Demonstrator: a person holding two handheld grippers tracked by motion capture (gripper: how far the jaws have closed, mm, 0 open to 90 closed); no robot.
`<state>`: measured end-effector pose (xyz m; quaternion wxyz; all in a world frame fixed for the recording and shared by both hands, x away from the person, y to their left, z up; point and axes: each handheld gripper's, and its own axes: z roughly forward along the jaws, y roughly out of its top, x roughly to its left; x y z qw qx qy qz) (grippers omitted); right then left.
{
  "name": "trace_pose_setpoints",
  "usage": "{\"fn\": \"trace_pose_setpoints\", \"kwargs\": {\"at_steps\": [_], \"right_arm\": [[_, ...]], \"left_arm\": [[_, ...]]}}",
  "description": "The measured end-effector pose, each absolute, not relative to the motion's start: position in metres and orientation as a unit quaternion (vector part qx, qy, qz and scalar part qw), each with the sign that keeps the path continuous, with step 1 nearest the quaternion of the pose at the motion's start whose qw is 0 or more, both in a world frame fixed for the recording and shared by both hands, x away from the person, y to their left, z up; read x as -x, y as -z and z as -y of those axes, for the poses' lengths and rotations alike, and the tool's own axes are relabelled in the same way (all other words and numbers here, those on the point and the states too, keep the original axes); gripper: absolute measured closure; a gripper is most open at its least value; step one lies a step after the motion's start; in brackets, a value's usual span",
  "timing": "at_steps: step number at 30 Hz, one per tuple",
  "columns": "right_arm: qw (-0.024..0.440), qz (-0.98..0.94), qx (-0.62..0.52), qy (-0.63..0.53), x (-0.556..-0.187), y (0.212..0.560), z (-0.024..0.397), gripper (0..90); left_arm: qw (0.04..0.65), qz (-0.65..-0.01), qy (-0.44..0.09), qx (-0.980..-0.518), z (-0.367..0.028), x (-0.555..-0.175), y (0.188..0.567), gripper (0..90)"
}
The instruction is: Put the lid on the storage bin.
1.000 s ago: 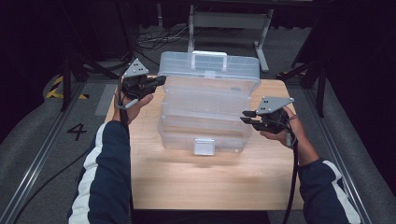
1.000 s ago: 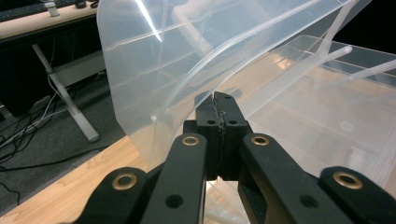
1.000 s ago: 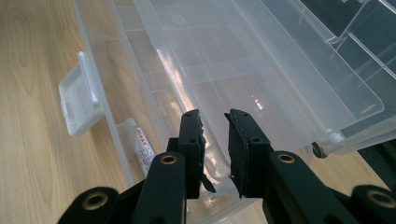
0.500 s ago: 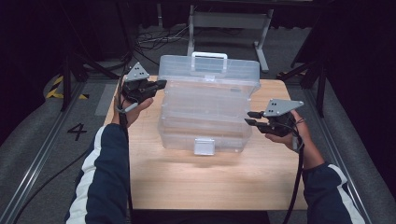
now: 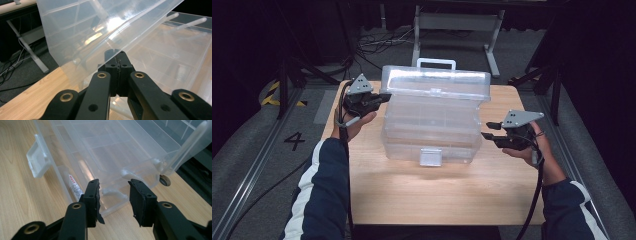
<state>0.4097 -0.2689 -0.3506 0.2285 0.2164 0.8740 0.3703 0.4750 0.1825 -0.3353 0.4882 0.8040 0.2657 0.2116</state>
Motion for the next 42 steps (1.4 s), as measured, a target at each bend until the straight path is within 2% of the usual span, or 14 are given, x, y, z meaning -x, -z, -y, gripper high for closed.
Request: {"fn": "trace_pose_setpoints", "kwargs": {"at_steps": [10, 33, 42], "right_arm": [[0.224, -0.871, -0.234, -0.369, -0.411, 0.356, 0.273, 53.5], [0.216, -0.871, -0.245, -0.367, -0.414, 0.366, 0.274, 48.9], [0.217, -0.866, -0.254, -0.372, -0.416, 0.367, 0.277, 44.3]], "left_arm": [[0.484, -0.255, -0.210, -0.811, -0.182, -0.464, 0.341, 89.7], [0.463, -0.247, -0.209, -0.825, -0.182, -0.444, 0.364, 89.9], [0.465, -0.250, -0.202, -0.825, -0.182, -0.440, 0.372, 89.9]]}}
